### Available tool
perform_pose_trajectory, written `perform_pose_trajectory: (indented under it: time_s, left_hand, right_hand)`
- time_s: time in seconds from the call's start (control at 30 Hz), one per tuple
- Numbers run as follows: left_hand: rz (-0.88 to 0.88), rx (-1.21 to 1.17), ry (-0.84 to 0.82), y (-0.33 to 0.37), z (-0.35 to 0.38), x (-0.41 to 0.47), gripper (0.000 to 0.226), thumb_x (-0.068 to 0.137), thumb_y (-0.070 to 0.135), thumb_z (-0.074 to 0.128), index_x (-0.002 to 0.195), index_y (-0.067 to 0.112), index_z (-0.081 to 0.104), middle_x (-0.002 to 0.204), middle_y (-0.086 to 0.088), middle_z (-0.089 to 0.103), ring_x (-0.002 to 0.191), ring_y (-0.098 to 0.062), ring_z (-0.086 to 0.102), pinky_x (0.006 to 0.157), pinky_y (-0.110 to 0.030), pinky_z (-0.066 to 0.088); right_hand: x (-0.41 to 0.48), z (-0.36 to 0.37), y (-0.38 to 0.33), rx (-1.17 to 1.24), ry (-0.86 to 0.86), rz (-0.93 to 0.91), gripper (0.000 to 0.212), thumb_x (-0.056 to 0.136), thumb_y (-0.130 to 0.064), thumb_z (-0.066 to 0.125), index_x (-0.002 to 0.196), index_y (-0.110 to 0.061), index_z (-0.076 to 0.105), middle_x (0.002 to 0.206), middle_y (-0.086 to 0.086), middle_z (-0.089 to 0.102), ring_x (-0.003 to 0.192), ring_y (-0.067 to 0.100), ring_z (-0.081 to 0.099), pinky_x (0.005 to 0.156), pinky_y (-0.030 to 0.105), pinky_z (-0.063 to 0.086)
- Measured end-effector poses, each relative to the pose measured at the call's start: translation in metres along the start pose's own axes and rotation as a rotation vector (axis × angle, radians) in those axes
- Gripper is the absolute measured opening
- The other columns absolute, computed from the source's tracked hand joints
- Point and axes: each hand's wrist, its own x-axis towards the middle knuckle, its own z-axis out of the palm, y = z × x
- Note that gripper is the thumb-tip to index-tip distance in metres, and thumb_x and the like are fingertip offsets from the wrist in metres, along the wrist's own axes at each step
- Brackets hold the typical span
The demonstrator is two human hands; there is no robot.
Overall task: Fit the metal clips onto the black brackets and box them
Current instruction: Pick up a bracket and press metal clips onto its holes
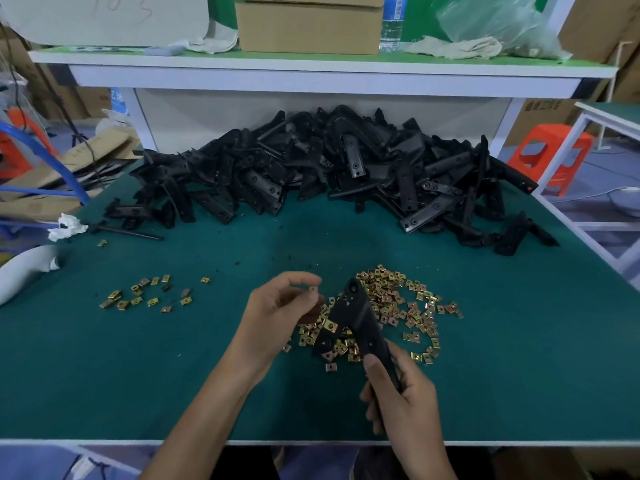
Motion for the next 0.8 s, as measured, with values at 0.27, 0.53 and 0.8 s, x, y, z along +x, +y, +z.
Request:
perform_pose_trajectory:
  time_s: [0.27, 0.53, 0.8]
  left_hand:
    - [0.029, 0.077, -0.030, 0.011, 0.003, -0.001, 0.016, 0.095, 0.008, 0.068, 0.099, 0.019, 0.079, 0.095, -0.004, 0.078, 0.092, -0.020, 0.075, 0.082, -0.027, 0.060]
    - [-0.001, 0.060, 0.019, 0.014, 0.008, -0.002, 0.018, 0.092, 0.010, 0.071, 0.092, 0.025, 0.082, 0.081, -0.004, 0.075, 0.071, -0.011, 0.065, 0.072, -0.023, 0.056]
    - [-0.093, -0.031, -0.032, 0.015, 0.009, -0.002, 0.021, 0.096, 0.007, 0.064, 0.093, 0.018, 0.082, 0.082, -0.002, 0.074, 0.073, -0.009, 0.066, 0.068, -0.019, 0.054]
  right_hand:
    - [0.000, -0.001, -0.001, 0.000, -0.006, -0.001, 0.027, 0.083, -0.053, 0.064, 0.109, -0.063, 0.064, 0.063, 0.011, 0.064, 0.046, 0.019, 0.053, 0.041, 0.030, 0.044]
    - [0.001, -0.001, 0.001, -0.004, -0.009, 0.004, 0.025, 0.093, -0.040, 0.064, 0.107, -0.060, 0.065, 0.063, 0.011, 0.063, 0.046, 0.021, 0.052, 0.041, 0.030, 0.043]
    - [0.001, -0.002, 0.001, -0.041, -0.013, -0.025, 0.029, 0.098, -0.032, 0.064, 0.106, -0.059, 0.066, 0.061, 0.012, 0.064, 0.045, 0.021, 0.052, 0.040, 0.030, 0.044]
